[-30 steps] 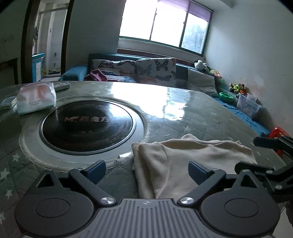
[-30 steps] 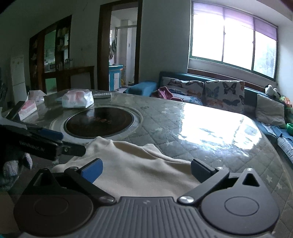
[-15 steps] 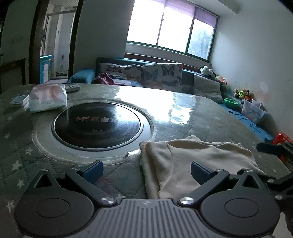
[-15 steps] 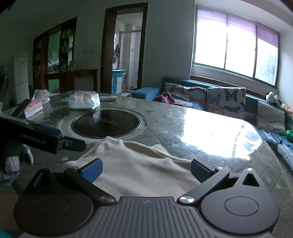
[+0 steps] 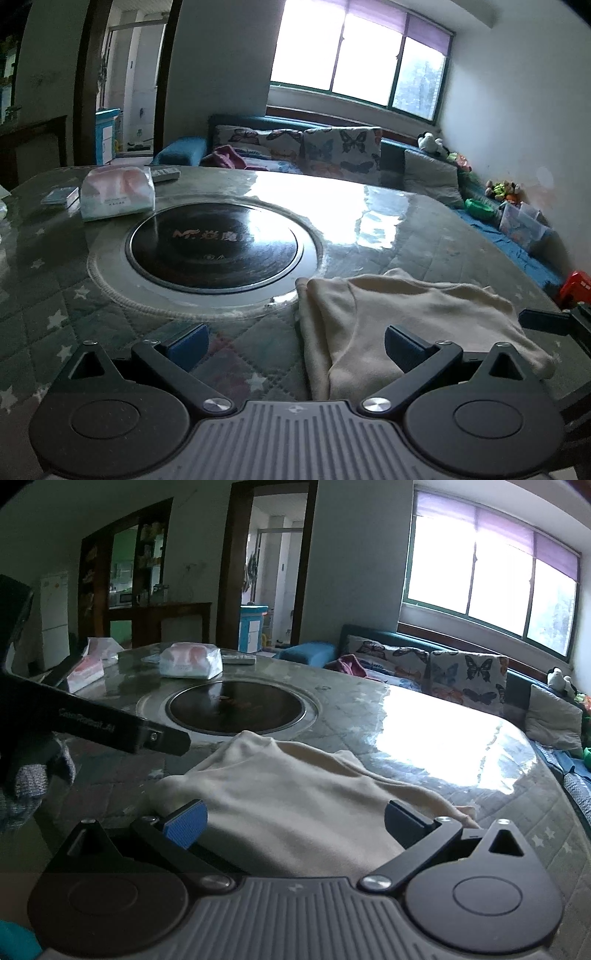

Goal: Fold clothes

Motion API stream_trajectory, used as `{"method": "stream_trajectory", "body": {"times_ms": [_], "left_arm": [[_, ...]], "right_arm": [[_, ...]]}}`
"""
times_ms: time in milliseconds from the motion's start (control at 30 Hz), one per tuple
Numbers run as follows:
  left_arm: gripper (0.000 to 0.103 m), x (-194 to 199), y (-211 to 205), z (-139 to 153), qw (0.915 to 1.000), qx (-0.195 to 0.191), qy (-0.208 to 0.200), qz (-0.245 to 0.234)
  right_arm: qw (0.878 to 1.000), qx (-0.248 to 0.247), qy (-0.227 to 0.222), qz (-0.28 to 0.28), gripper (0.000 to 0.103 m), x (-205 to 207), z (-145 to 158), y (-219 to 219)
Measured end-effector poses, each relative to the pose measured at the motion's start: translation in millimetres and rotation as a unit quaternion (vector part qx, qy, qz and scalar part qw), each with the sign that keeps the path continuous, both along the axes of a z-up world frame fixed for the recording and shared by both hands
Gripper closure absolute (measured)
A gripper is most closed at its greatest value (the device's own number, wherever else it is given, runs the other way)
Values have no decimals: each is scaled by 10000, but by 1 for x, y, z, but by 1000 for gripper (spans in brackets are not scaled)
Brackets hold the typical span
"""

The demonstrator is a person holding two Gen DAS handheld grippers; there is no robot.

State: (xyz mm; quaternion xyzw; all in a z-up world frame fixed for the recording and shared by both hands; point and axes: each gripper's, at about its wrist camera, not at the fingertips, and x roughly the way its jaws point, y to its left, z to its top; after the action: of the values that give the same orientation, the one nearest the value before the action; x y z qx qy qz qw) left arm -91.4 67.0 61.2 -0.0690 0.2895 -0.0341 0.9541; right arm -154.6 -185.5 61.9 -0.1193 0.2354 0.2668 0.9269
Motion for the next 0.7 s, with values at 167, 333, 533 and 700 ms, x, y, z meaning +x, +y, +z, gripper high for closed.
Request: {"method": "stream_trajectory", "body": {"times_ms": [167,333,533,700], "left_arm": [[0,-3,-2,-2,9999,83,104,109],[0,-8,-6,-2,9997,154,115,119],[0,-11,-7,-3,9997,156,143,139],[0,-11,-5,-4,9997,120,146,160]], "right_arm": [[9999,37,-72,62,0,-9,-1,2],[9997,149,-118,164,0,-15,0,2],[9995,103,-133,272,0,-21,1,7],[9987,-65,-97,497,0,-26,2,17]]}}
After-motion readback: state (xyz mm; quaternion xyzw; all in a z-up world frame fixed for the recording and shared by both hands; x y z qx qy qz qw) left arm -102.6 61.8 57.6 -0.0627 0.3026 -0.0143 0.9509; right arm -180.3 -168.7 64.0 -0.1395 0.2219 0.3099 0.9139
